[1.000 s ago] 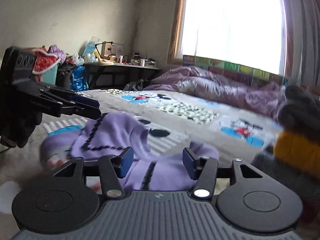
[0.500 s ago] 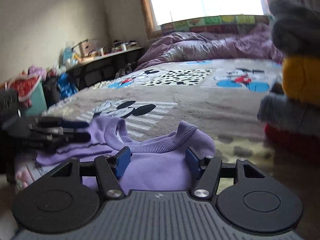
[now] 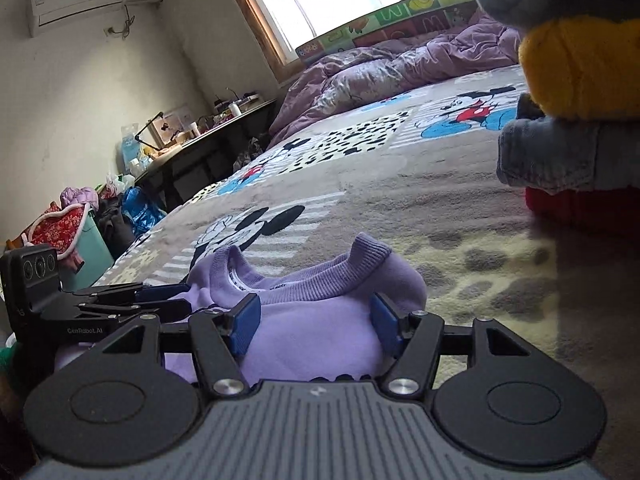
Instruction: Fold clothes
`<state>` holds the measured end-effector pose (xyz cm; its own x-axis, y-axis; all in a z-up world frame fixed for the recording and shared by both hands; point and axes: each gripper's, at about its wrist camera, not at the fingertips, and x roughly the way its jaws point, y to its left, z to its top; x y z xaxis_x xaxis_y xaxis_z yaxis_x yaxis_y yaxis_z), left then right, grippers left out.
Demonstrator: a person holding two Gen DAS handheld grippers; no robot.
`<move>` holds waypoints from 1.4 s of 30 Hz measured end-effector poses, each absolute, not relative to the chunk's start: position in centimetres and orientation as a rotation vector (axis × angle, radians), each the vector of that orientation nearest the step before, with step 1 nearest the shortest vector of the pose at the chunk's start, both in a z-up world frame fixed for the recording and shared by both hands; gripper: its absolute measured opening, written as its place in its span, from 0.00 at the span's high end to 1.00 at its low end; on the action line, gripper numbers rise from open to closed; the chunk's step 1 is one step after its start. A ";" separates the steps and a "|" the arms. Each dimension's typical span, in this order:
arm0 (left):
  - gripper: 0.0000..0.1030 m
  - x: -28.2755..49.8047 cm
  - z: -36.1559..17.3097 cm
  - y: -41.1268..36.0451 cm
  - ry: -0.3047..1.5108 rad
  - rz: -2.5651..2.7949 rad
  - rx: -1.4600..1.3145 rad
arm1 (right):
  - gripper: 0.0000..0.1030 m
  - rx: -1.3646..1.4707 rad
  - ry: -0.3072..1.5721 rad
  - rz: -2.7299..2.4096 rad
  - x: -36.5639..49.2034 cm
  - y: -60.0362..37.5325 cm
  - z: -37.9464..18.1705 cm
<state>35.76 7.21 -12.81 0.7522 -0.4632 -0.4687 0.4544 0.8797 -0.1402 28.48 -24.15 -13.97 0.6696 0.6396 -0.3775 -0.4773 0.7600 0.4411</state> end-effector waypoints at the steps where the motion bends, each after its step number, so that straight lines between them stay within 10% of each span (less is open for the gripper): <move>1: 0.51 35.2 -12.3 7.4 0.505 -0.489 -0.016 | 0.41 0.323 0.517 0.632 27.9 -24.3 -13.4; 31: 0.49 25.7 -12.3 3.8 0.484 -0.426 0.057 | 0.38 0.095 0.470 0.568 15.0 -20.6 -12.8; 34: 0.31 24.4 -11.0 4.4 0.465 -0.399 0.001 | 0.37 0.162 0.414 0.558 13.6 -21.7 -11.6; 42: 0.20 24.9 -11.0 10.5 0.552 -0.284 -0.537 | 0.21 0.498 0.525 0.474 15.8 -25.1 -11.9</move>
<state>24.95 10.46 -10.99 0.8176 -0.3937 -0.4202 0.1133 0.8255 -0.5530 15.76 -25.09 -11.93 0.7650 0.5400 -0.3509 -0.2943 0.7778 0.5553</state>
